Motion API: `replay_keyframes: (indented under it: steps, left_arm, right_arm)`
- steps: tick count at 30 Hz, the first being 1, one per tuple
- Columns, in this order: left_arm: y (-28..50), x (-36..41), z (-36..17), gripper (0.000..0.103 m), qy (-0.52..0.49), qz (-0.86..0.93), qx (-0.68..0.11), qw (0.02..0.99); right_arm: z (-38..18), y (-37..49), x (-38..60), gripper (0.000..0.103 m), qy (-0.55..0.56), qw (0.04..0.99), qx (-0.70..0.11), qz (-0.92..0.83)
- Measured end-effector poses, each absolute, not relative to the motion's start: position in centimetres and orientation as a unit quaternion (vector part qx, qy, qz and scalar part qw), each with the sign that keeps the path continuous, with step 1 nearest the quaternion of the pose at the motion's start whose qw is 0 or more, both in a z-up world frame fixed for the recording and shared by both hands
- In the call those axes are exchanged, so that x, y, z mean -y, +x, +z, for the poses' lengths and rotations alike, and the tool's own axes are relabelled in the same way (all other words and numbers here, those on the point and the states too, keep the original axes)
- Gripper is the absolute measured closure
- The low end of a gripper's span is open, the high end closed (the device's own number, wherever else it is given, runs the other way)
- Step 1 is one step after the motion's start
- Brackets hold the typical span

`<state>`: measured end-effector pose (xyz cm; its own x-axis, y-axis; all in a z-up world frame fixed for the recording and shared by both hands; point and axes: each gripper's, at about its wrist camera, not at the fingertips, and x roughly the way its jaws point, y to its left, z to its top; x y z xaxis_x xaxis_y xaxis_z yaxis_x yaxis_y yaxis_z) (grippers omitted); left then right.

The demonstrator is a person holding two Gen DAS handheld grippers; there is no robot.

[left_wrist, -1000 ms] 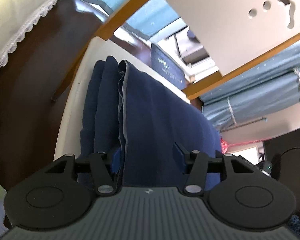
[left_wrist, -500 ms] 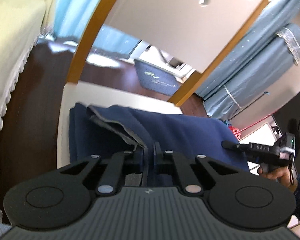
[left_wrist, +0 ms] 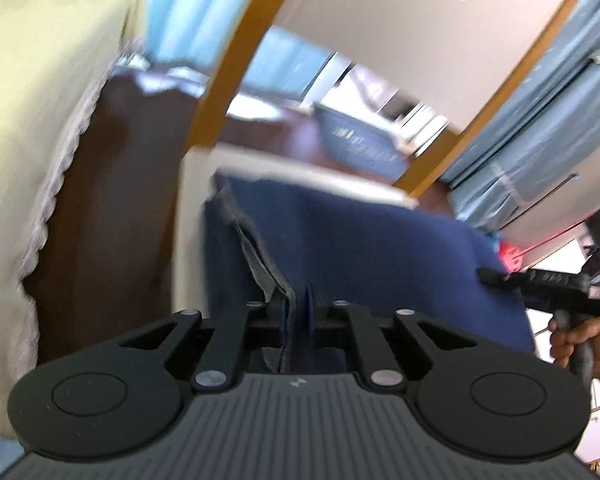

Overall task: Fold clothes
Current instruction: 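Lower the navy top onto the cream chair seat and open both grippers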

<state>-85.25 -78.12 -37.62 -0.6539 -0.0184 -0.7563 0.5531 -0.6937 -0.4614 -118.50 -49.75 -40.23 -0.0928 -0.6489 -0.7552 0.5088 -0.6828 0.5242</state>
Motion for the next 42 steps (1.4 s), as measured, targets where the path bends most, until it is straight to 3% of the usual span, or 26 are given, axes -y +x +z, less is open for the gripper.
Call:
replay_keyframes:
  steps: [3,5,6,8,10,12,14,17,21,22,23,31,35,37,42]
  left_arm:
    - [-84.2,77.5,-37.3,0.07,0.411,-0.835,-0.313,0.189]
    - [-83.5,77.1,-36.5,0.074,0.429,-0.831,-0.287,0.208]
    - [-82.9,76.9,-35.9,0.083,0.44,-0.826,-0.273,0.223]
    - [-82.4,76.5,-34.2,0.082,0.436,-0.829,-0.262,0.231]
    - [-82.4,75.2,-32.3,0.082,0.416,-0.845,-0.246,0.228]
    - [-83.7,72.6,-30.4,0.077,0.392,-0.872,-0.213,0.201]
    - [-85.3,71.0,-30.9,0.077,0.394,-0.88,-0.198,0.176]
    - [-86.6,69.2,-34.3,0.077,0.42,-0.87,-0.191,0.175]
    - [-85.7,67.4,-36.5,0.077,0.422,-0.871,-0.175,0.183]
    - [-85.6,67.3,-36.3,0.077,0.424,-0.87,-0.175,0.183]
    - [-85.5,67.2,-35.7,0.077,0.426,-0.868,-0.172,0.185]
    - [-86.2,66.4,-32.5,0.076,0.417,-0.879,-0.13,0.192]
    - [-86.0,65.7,-36.3,0.073,0.439,-0.868,-0.102,0.206]
    - [-85.4,65.0,-36.1,0.073,0.436,-0.87,-0.096,0.209]
    - [-84.2,63.7,-33.5,0.074,0.429,-0.873,-0.082,0.216]
  right_arm:
    - [-41.0,-118.8,49.7,0.03,0.558,0.352,0.051,-0.75]
    - [-40.0,-118.3,49.5,0.025,0.537,0.324,0.02,-0.779]
    - [-39.5,-118.1,49.4,0.025,0.526,0.309,0.005,-0.792]
    - [-38.1,-117.3,49.0,0.027,0.496,0.282,-0.031,-0.821]
    - [-36.1,-116.1,47.8,0.041,0.448,0.267,-0.061,-0.851]
    - [-35.0,-115.1,46.9,0.088,0.425,0.293,-0.048,-0.855]
    - [-33.9,-113.0,45.8,0.091,0.408,0.368,-0.016,-0.836]
    - [-35.4,-109.7,46.1,0.092,0.42,0.446,-0.044,-0.789]
    - [-40.2,-108.2,46.0,0.103,0.443,0.398,-0.132,-0.792]
    - [-41.2,-108.6,45.3,0.102,0.449,0.375,-0.135,-0.8]
    - [-41.5,-109.1,44.8,0.087,0.453,0.358,-0.126,-0.807]
    - [-35.4,-106.5,45.8,0.087,0.379,0.41,-0.104,-0.823]
    - [-37.8,-105.7,49.2,0.086,0.401,0.427,-0.139,-0.798]
    - [-40.0,-106.1,49.4,0.086,0.429,0.398,-0.163,-0.794]
    - [-39.0,-107.3,48.0,0.084,0.443,0.372,-0.153,-0.801]
